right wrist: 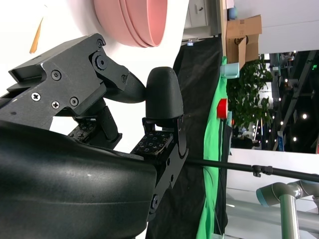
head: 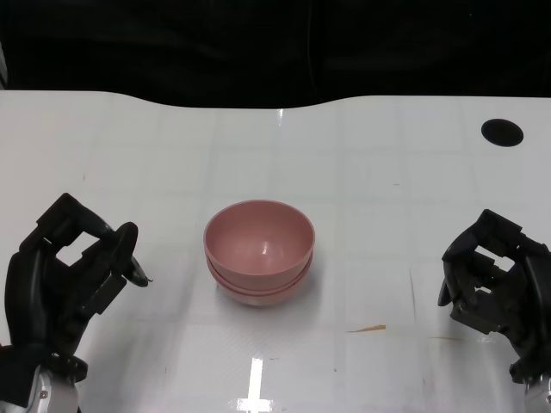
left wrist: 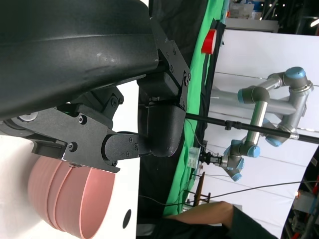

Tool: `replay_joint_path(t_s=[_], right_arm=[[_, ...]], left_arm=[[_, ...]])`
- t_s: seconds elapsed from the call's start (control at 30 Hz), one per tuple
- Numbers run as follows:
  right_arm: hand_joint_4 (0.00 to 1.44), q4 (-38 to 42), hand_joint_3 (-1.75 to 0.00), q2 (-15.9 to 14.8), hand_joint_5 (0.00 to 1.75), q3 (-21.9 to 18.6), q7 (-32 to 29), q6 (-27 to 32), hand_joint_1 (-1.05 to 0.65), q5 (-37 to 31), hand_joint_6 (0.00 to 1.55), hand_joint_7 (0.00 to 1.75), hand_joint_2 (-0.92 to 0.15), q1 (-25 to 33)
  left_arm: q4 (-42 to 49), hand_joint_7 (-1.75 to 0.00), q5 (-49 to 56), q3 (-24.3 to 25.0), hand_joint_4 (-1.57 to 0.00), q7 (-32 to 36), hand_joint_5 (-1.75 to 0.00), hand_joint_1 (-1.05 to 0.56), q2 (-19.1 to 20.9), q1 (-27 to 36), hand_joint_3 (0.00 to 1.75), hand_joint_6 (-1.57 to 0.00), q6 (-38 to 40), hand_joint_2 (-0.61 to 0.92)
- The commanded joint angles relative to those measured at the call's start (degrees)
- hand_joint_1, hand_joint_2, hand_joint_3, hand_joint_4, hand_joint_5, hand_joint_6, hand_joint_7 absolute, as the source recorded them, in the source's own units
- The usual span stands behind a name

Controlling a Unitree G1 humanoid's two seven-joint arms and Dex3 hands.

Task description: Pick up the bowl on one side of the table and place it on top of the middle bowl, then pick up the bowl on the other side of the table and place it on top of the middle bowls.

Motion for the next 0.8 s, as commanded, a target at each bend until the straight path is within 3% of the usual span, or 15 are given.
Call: replay_joint_path(t_s=[0.03, 0.17, 0.6, 0.8], right_arm=[[0.84, -0.9, -1.10, 0.3, 1.75, -0.7, 0.2, 1.2, -0.10, 1.7, 0.73, 1.48, -0.57, 0.5], [0.84, -3.3, -1.10, 1.4, 1.75, -2.1, 0.4, 6.5, -0.11, 6.3, 0.73, 1.48, -0.55, 0.7], [0.84, -4.2, -1.18, 1.8, 1.75, -3.2, 0.5, 6.8, -0.08, 6.4, 0.75, 1.49, -0.54, 1.1], [0.84, -2.9, -1.11, 2.0, 1.75, -3.3, 0.3, 5.6, -0.10, 5.6, 0.75, 1.47, -0.55, 0.7]], left_arm=[[-1.0, -1.75, -1.5, 0.6, -0.94, 0.1, -1.75, -0.13, 0.1, 0.7, 0.41, -0.67, 0.8, 0.85], [-3.9, -1.75, -3.7, 0.8, -0.95, 0.4, -1.75, -0.13, -0.7, 2.3, 0.43, -0.68, 2.9, 0.87], [-6.7, -1.75, -4.3, 0.2, -0.97, 0.4, -1.75, -0.11, -0.9, 4.2, 0.45, -0.64, 4.2, 0.89], [-6.0, -1.75, -4.9, 0.5, -0.97, -0.5, -1.75, -0.11, -0.6, 3.7, 0.45, -0.65, 4.5, 0.88]])
